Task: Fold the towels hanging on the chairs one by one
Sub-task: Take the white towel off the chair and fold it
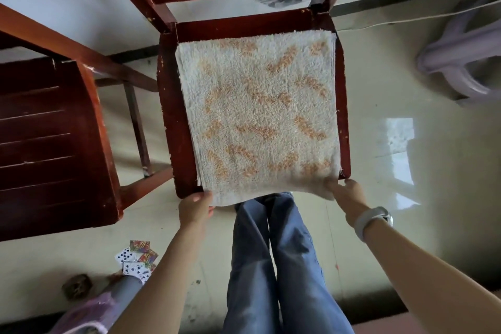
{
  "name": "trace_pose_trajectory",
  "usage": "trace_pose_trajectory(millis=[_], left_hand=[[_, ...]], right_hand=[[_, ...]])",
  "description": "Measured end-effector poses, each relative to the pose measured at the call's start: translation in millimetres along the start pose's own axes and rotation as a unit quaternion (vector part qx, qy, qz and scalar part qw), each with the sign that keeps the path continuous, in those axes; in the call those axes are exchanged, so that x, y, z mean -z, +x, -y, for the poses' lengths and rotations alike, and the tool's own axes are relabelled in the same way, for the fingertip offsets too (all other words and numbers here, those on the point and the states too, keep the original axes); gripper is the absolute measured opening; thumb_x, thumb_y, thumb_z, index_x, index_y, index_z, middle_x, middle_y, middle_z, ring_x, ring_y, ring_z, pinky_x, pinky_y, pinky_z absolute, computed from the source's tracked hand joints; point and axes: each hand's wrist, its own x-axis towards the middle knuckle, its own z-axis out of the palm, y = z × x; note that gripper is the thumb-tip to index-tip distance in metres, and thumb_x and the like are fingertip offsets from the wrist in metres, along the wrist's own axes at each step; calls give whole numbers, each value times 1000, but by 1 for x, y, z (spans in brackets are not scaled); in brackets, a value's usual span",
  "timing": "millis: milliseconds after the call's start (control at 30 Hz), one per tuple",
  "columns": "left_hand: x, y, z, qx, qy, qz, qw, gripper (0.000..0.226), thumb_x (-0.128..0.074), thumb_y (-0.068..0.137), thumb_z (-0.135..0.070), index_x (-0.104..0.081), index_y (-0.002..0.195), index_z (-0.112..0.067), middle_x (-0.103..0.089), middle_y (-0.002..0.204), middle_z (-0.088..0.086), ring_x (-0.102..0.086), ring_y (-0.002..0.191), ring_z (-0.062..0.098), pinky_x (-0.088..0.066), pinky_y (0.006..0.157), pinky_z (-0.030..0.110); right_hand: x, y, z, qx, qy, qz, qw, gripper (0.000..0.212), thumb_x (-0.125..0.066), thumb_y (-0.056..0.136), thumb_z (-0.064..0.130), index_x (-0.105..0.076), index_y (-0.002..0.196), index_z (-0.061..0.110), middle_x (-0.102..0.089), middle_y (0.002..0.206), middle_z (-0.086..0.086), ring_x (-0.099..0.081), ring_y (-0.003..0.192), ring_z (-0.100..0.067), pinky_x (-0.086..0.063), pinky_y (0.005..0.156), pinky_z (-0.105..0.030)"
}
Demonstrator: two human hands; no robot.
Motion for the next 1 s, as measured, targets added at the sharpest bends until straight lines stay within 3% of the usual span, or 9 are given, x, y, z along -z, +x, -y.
trace_pose_trajectory(millis=[100,200,333,467,567,667,733,833,1000], left_hand=[[13,-15,-26,0,-26,102,994,23,-53,91,-9,-54,112,1,-59,106,16,-58,87,22,-45,88,34],[28,-32,-73,-72,-75,144,984,8,-48,93,-11,-56,94,-9,-61,108,15,-60,87,18,-44,93,37],[48,-62,-140,-205,-214,178,938,13,-43,95,-15,-55,90,-17,-70,91,-2,-68,86,9,-50,84,28],[58,-67,-147,-249,-195,152,936,12,-45,95,-16,-56,95,-21,-60,98,2,-58,84,10,-48,76,20],[47,-42,-111,-187,-116,120,968,24,-50,92,-9,-55,114,-13,-57,90,3,-55,81,10,-47,69,20],[35,-18,-69,-140,-39,83,986,15,-53,89,0,-58,99,-11,-54,78,6,-51,70,12,-45,62,17],[30,-2,-45,-142,44,39,988,9,-57,87,-4,-61,94,-2,-57,76,8,-52,69,14,-47,61,20],[25,11,-24,-171,124,-43,976,21,-62,84,-14,-64,102,-2,-66,99,17,-62,92,29,-49,86,38],[16,6,-19,-196,170,-75,963,23,-62,83,-13,-66,101,1,-67,104,18,-61,99,32,-47,91,36]], right_hand=[[8,-5,8,-9,-70,13,997,22,-57,82,13,-57,64,1,-51,53,-8,-51,56,-25,-36,51,-28],[28,-18,45,79,26,18,996,20,-56,84,9,-58,65,3,-50,38,2,-48,33,-8,-39,39,-20],[66,-46,120,274,228,10,934,22,-51,92,13,-52,70,12,-46,50,5,-42,43,-8,-37,47,-25],[71,-54,138,266,323,62,906,26,-45,93,6,-54,72,18,-52,60,6,-47,51,-6,-41,50,-18],[48,-37,105,198,207,45,957,27,-47,92,4,-53,66,10,-48,53,-3,-42,48,-13,-35,47,-19],[27,-9,59,147,49,1,988,30,-51,90,9,-54,60,4,-48,45,-2,-40,46,-15,-29,34,-13],[18,4,37,126,6,-18,992,35,-53,89,12,-51,54,11,-47,42,1,-38,47,-17,-27,33,-13],[9,8,27,131,-24,-41,990,24,-52,89,19,-57,69,8,-52,62,-8,-43,56,-20,-36,46,-22],[1,6,20,225,-127,-100,961,37,-50,85,23,-60,62,-4,-54,66,-22,-51,70,-35,-33,60,-33]])
